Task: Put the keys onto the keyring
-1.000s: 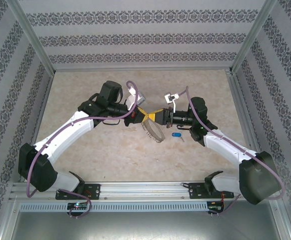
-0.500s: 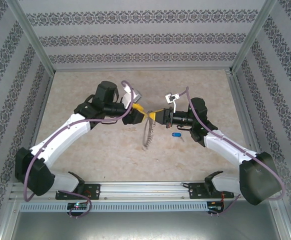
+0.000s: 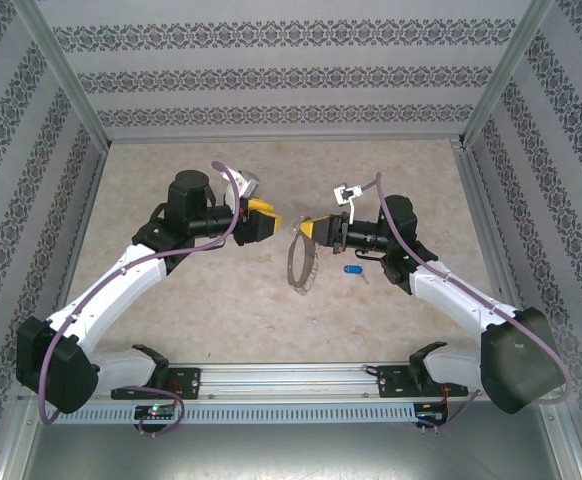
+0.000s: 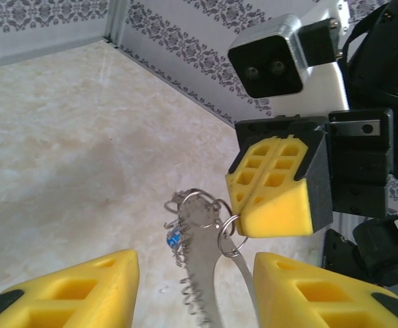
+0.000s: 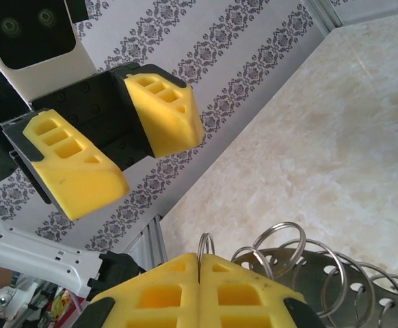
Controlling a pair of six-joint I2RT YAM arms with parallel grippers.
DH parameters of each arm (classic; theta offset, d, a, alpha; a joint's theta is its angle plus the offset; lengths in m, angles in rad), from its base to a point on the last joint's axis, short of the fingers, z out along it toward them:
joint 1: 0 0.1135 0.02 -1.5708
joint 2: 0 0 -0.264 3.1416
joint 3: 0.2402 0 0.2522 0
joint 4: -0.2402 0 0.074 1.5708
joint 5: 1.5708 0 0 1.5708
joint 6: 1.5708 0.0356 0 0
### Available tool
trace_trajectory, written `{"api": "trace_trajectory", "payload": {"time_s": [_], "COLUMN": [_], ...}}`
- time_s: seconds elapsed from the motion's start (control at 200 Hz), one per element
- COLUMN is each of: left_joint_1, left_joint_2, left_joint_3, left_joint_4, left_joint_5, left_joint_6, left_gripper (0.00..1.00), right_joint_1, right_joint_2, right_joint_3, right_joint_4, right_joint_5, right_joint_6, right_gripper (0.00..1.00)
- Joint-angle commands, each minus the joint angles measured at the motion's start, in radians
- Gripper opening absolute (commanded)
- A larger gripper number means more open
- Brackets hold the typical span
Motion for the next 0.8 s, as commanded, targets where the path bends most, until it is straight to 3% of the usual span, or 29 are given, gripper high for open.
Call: {"api": "trace_trajectory", "payload": {"time_s": [0.0,0.18,0.44,0.794], "left_joint_1": [0.006,0.005,0.005,0.001], "left_joint_2": [0.003,0.023,0.018,0.003], "left_joint_3": [-0.012,-0.038,-0.123,-0.108], "left_joint_4": [0.084,0.172,0.449,0.581], "left_joint_5": [0.078,0.138,0.144,0.16], "left_joint_6": [-0.041,-0.132,-0.363,-0.449], "left_gripper": [0.46,0.37,0.32,0.3], "right_joint_1": [-0.001,0.009,0.014,0.036], "right_joint_2": [-0.034,-0.054,-0.102,-0.083], "right_joint_3": [0.021,0.01,-0.001,0.068], "right_joint_4": [0.055,0.083,0.199,0.261], "right_joint_5": [-0.007,0.002,0.027,0.052], "right_joint_6": [0.015,0.015,0.038,-0.009], "right_gripper": [0.0,0.0,0.0,0.0]}}
